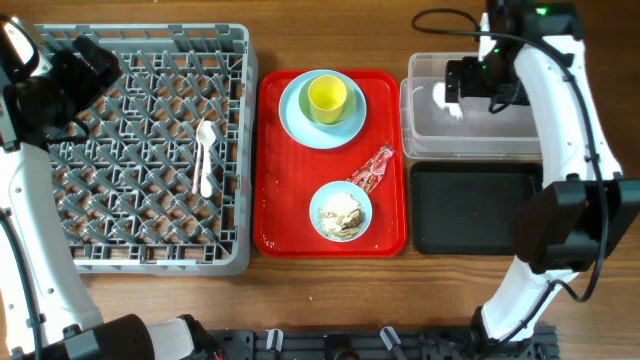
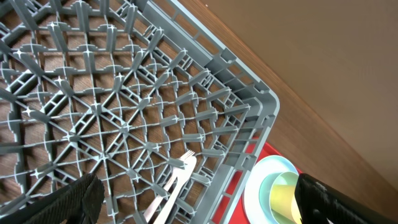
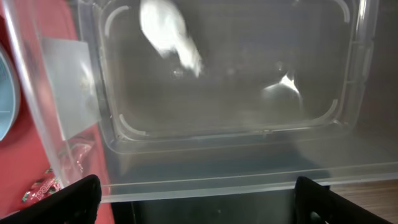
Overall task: Sort waste into correct bins and load items into the dishwasher rack
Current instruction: 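Reach the right gripper back and grasp the red candy wrapper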
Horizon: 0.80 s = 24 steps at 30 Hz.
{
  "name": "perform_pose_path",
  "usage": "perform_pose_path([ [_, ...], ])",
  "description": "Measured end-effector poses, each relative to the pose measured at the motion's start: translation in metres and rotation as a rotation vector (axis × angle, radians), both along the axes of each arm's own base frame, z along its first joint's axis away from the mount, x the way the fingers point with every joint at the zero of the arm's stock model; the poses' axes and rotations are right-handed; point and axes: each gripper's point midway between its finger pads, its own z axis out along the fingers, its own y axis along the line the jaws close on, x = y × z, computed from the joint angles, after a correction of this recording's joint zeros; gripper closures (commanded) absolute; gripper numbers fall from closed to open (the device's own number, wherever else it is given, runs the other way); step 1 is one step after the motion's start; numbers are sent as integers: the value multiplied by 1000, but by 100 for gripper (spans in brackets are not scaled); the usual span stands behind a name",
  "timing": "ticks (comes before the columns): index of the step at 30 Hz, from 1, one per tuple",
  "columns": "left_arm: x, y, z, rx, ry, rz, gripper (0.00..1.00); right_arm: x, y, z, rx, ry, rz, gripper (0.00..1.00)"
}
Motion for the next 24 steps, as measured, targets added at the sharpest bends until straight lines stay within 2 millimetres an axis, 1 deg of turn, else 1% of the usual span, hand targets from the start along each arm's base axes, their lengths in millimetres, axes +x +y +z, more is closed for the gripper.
perform_pose_path([
  [2, 0, 0, 0, 0, 0, 0, 0, -8, 2, -2, 54, 32, -5, 0],
  [4, 0, 0, 0, 0, 0, 0, 0, -20, 27, -2, 199, 81, 20, 0],
  [6, 0, 0, 0, 0, 0, 0, 0, -35, 71, 5, 392, 141, 65, 0],
  [7, 0, 0, 0, 0, 0, 0, 0, -39, 81, 7, 425, 155, 78, 0],
  [9, 0, 0, 0, 0, 0, 0, 0, -44, 102, 10, 461, 169, 112, 0],
  [12, 0, 0, 0, 0, 0, 0, 0, -60, 144, 17, 483, 194, 206, 0],
  [14, 0, 0, 0, 0, 0, 0, 0, -78, 170, 27, 426, 193, 219, 0],
  [16, 0, 0, 0, 0, 0, 0, 0, -88, 188, 30, 396, 193, 197, 2],
  [17, 0, 0, 0, 0, 0, 0, 0, -93, 197, 27, 387, 199, 193, 22],
  [18, 0, 0, 0, 0, 0, 0, 0, -99, 209, 18, 378, 210, 197, 30],
  [19, 0, 0, 0, 0, -1, 0, 0, -105, 214, 8, 367, 226, 196, 32],
  [20, 0, 0, 0, 0, -1, 0, 0, -112, 218, -7, 337, 250, 179, 33],
  [21, 0, 0, 0, 1, -1, 0, 0, -118, 216, -20, 303, 272, 141, 35],
  [22, 0, 0, 0, 0, -1, 0, 0, -122, 212, -34, 262, 281, 78, 40],
  [24, 0, 0, 0, 1, -1, 0, 0, -118, 211, -57, 225, 249, -17, 53],
])
